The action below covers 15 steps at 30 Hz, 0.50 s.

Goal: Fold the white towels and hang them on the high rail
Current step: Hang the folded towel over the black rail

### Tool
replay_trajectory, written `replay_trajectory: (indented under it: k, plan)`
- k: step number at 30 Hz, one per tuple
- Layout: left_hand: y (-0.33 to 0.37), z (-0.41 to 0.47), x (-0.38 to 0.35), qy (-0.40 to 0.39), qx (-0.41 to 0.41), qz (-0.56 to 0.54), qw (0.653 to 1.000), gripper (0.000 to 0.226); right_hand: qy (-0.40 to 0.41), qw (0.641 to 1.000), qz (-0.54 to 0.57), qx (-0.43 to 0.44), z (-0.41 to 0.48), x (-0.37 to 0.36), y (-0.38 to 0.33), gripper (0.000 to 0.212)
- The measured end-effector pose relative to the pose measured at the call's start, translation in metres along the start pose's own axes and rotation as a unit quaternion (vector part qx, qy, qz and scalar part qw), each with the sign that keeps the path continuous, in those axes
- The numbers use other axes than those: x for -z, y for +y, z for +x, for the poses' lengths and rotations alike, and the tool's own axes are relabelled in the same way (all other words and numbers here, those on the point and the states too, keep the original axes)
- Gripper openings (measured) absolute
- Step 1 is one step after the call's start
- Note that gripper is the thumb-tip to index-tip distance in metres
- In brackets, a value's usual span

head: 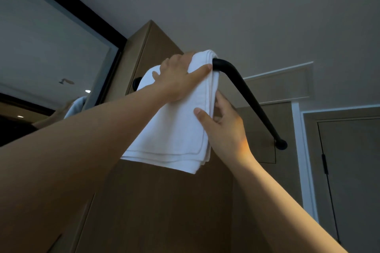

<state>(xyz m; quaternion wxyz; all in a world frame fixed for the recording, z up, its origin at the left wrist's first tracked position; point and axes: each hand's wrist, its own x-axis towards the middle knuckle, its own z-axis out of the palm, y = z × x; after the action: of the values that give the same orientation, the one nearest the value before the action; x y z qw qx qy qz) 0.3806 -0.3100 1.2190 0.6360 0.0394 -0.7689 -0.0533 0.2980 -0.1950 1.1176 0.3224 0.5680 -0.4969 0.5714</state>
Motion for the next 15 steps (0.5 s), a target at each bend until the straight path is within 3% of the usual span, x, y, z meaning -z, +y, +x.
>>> replay_trajectory:
  k: [5,8,15]
  plan:
    - [-0.031,0.009,0.013,-0.061,0.017,0.011,0.998,0.071,-0.055,0.998,-0.008,-0.009,0.014,-0.023,0.004,0.034]
    - [-0.049,0.015,0.014,-0.070,0.010,0.017,0.997,0.060,-0.057,0.998,-0.009,-0.006,0.021,-0.041,0.011,0.038]
    - [-0.057,0.017,0.005,-0.045,0.012,-0.007,0.999,0.081,-0.009,1.000,0.000,0.021,0.017,-0.059,0.031,0.057]
